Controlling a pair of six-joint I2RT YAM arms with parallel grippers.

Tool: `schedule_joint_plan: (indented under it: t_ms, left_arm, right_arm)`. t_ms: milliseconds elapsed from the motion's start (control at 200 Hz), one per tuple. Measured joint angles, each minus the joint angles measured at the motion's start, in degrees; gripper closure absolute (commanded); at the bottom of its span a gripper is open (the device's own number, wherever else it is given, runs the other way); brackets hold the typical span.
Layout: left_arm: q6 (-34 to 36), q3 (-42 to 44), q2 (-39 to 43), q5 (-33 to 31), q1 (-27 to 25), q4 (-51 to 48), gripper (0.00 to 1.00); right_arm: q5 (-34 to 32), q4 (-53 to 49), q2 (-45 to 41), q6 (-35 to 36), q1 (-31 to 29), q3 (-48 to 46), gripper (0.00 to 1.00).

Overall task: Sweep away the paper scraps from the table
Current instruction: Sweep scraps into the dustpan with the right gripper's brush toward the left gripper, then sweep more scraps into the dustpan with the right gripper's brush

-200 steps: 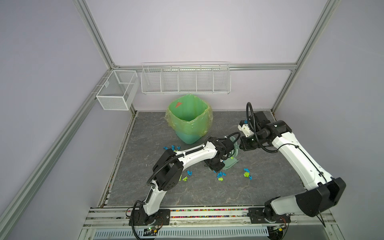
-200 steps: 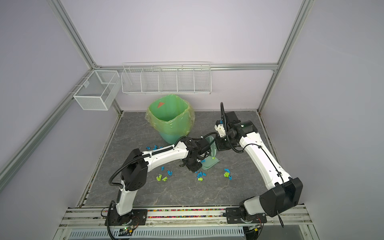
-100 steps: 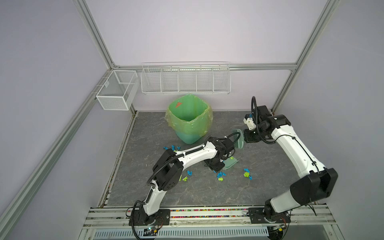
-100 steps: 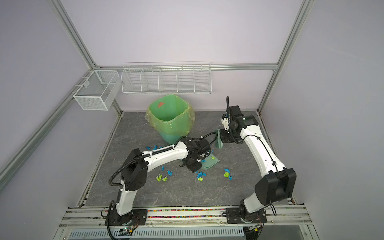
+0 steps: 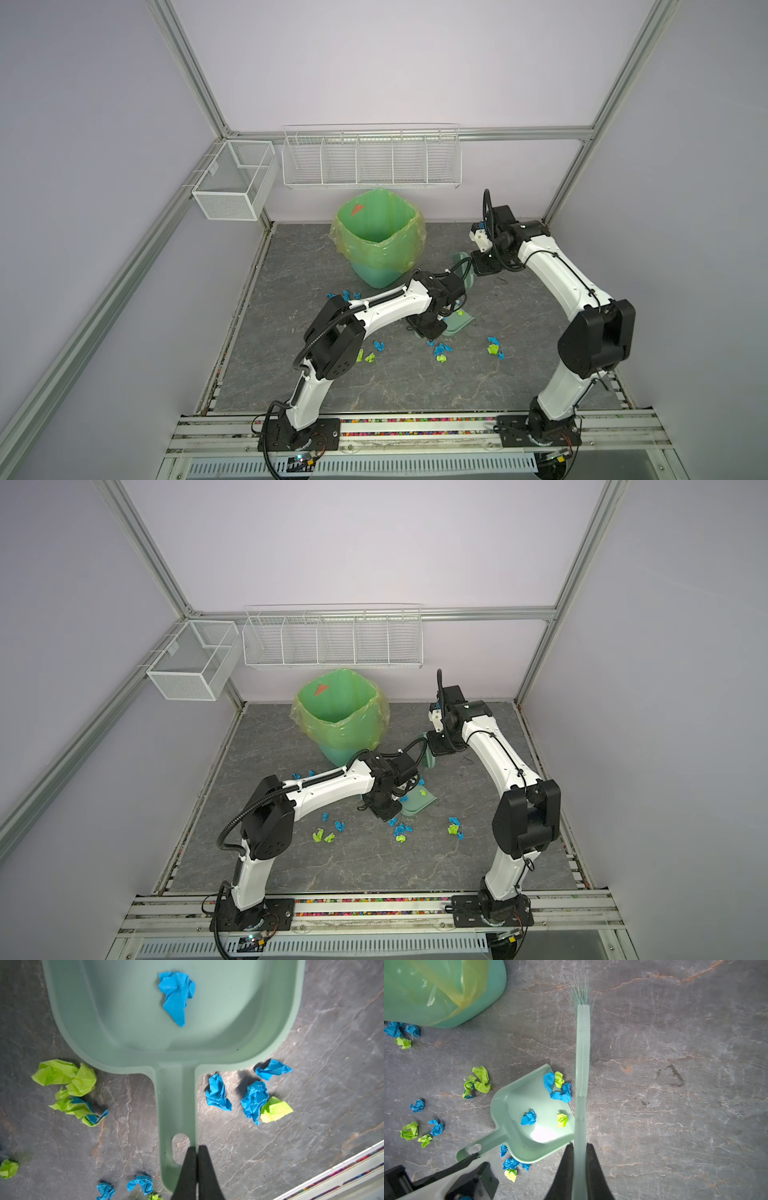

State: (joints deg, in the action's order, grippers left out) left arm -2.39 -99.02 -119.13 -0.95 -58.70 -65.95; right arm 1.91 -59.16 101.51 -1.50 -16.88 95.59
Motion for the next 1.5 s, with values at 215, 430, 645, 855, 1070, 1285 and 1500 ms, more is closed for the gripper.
schedule_joint_plan:
  t_ms: [215,430,645,855,1070,1285,1500]
  left_arm:
    - [0.00,-0.22,-0.20,0.39,0.70,0.07,1.00]
    - [0.02,-0.74,-0.42,0.61,0.83,0.07,1.00]
    - [0.02,-0.74,-0.44,0.59,0.83,0.83,1.00]
    - [-0.04,-0.74,-0.44,0.59,0.83,0.87,1.00]
    - [-0.20,-0.74,-0.44,0.63,0.83,0.92,1.00]
    - [-0.17,-0.74,-0.46,0.61,0.83,0.90,1.00]
    - [-0.17,-0.96,-1.01,0.59,0.83,0.81,1.00]
  right_arm:
    - [5.46,2.60,-0.76,0.02,-1.81,-4.85,0.93]
    - [8.94,4.20,-9.64,-2.16,-2.82,-13.60,0.93]
    - [7.91,3.67,-19.61,-4.46,-2.93,-15.26,0.93]
    - [2.32,2.49,-18.82,-4.46,-0.07,-13.53,0.93]
    - [-2.69,2.14,-11.23,-3.02,2.36,-10.78,0.93]
    - [-2.78,2.60,-7.98,-2.32,1.16,-10.86,0.93]
    - [-1.46,4.33,-9.01,-2.58,-2.12,-15.06,0.93]
